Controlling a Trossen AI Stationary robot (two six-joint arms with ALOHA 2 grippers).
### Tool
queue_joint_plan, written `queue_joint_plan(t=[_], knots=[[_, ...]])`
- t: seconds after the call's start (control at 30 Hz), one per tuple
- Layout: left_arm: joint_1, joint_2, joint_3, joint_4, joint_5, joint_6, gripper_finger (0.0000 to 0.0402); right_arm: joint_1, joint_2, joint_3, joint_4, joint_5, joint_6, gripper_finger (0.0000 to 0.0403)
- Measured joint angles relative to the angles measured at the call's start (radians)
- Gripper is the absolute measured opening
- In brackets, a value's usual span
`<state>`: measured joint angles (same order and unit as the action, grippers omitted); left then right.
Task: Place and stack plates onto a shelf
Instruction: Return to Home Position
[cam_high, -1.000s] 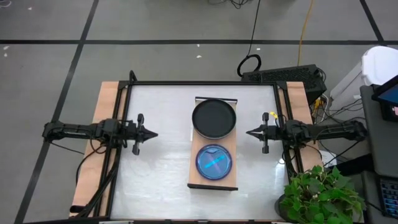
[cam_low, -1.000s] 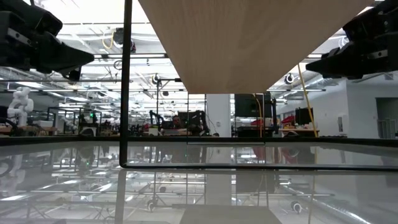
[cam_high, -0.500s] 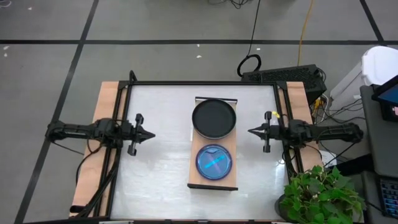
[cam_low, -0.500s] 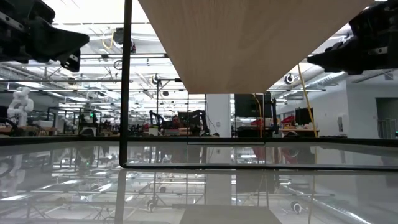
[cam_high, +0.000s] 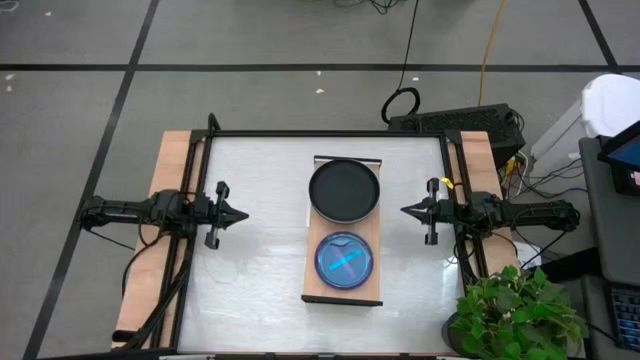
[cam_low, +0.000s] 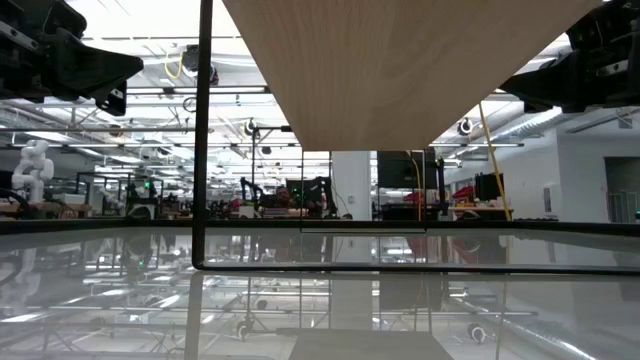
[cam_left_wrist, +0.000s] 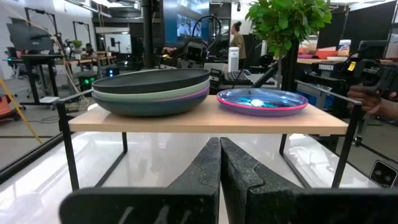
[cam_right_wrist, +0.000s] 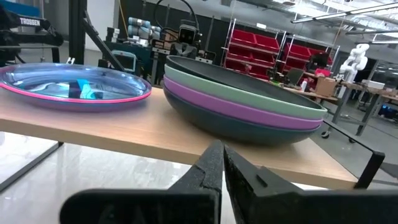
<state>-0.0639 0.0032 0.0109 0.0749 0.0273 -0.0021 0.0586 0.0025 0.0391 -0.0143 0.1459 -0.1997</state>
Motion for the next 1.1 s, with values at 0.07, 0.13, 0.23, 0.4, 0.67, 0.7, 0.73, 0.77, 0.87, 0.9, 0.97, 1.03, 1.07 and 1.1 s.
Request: queue_joint_plan(t=[0.07, 0.13, 0.23, 0.4, 0.67, 0.7, 0.73, 0.77, 0.87, 0.9, 0.97, 1.03, 1.07, 1.1], knots=[[0.000, 0.000, 0.000, -0.003, 0.000, 0.000, 0.0003, 0.000, 0.001, 0.000, 0.000, 0.000, -0.004, 0.0000], [0.000, 0.000, 0.000, -0.005, 0.000, -0.004, 0.0003, 0.000, 0.001, 0.000, -0.004, -0.022, -0.004, 0.0000], [0.000, 0.000, 0.000, -0.006, 0.000, -0.007, 0.0003, -0.006, 0.002, -0.001, -0.009, -0.043, -0.004, 0.0000], [0.000, 0.000, 0.000, -0.006, 0.000, -0.003, 0.0003, -0.065, 0.002, -0.012, 0.009, -0.050, -0.010, 0.0000], [0.000, 0.000, 0.000, -0.018, 0.000, -0.003, 0.0003, -0.106, 0.002, -0.025, 0.024, -0.146, -0.022, 0.0000], [0.000, 0.000, 0.000, -0.029, 0.000, -0.003, 0.0003, -0.106, 0.002, -0.025, 0.025, -0.148, -0.022, 0.0000], [0.000, 0.000, 0.000, -0.039, 0.000, -0.003, 0.0003, -0.106, 0.002, -0.025, 0.025, -0.148, -0.014, 0.0000], [0.000, 0.000, 0.000, -0.042, 0.000, -0.004, 0.0003, -0.106, 0.002, -0.025, 0.025, -0.148, -0.005, 0.0000], [0.000, 0.000, 0.000, -0.060, 0.002, -0.008, 0.0003, -0.106, 0.002, -0.024, 0.026, -0.147, 0.012, 0.0000], [0.000, 0.000, 0.000, -0.060, 0.002, -0.008, 0.0003, -0.106, 0.002, -0.024, 0.027, -0.147, 0.025, 0.0000], [0.000, 0.000, 0.000, -0.060, 0.002, -0.007, 0.0003, -0.106, 0.002, -0.024, 0.036, -0.148, 0.039, 0.0000], [0.000, 0.000, 0.000, -0.060, 0.001, -0.003, 0.0003, -0.106, 0.002, -0.024, 0.040, -0.148, 0.038, 0.0000], [0.000, 0.000, 0.000, -0.060, 0.002, -0.003, 0.0003, -0.106, 0.002, -0.024, 0.040, -0.148, 0.036, 0.0000], [0.000, 0.000, 0.000, -0.060, 0.002, -0.003, 0.0003, -0.106, 0.003, -0.024, 0.040, -0.148, 0.034, 0.0000]])
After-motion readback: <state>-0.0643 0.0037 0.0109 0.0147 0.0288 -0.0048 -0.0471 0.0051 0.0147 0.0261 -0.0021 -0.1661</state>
